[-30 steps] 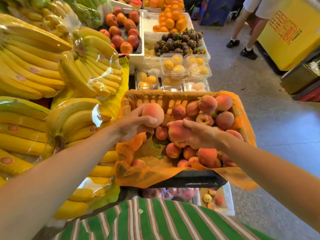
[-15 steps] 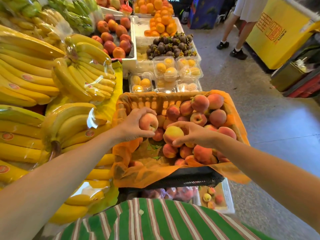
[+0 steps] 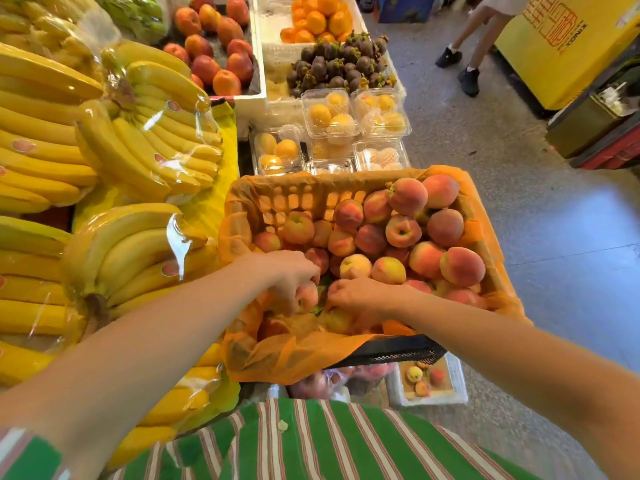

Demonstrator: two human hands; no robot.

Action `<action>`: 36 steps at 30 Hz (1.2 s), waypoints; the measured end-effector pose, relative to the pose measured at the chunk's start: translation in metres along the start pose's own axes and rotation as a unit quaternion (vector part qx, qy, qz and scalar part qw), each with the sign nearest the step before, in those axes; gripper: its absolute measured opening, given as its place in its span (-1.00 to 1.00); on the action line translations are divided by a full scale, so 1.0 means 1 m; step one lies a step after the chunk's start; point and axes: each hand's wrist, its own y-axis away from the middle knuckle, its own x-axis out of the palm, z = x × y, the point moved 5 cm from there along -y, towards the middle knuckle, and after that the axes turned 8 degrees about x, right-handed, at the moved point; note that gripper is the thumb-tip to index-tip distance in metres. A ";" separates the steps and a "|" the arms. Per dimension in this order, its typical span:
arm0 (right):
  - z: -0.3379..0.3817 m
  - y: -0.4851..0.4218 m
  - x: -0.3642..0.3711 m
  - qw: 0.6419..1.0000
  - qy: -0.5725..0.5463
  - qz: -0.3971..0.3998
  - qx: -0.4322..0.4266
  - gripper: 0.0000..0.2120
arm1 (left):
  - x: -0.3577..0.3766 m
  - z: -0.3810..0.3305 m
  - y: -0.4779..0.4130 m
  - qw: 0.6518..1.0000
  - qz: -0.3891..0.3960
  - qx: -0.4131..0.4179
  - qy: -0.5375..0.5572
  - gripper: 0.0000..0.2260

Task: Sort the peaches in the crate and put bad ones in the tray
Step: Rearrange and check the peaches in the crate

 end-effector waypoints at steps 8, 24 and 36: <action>-0.012 0.013 -0.016 0.998 -0.026 -0.057 -0.023 -0.75 | 0.011 0.006 -0.036 0.997 0.075 -0.003 0.001 -0.28; -0.040 0.043 -0.036 0.961 -0.251 -0.113 0.004 -0.78 | 0.043 0.010 -0.059 0.989 0.132 -0.024 -0.063 -0.59; -0.043 -0.025 -0.078 0.929 -0.283 -0.235 0.043 -0.49 | -0.022 0.074 0.071 0.958 -0.249 -0.028 -0.140 -0.56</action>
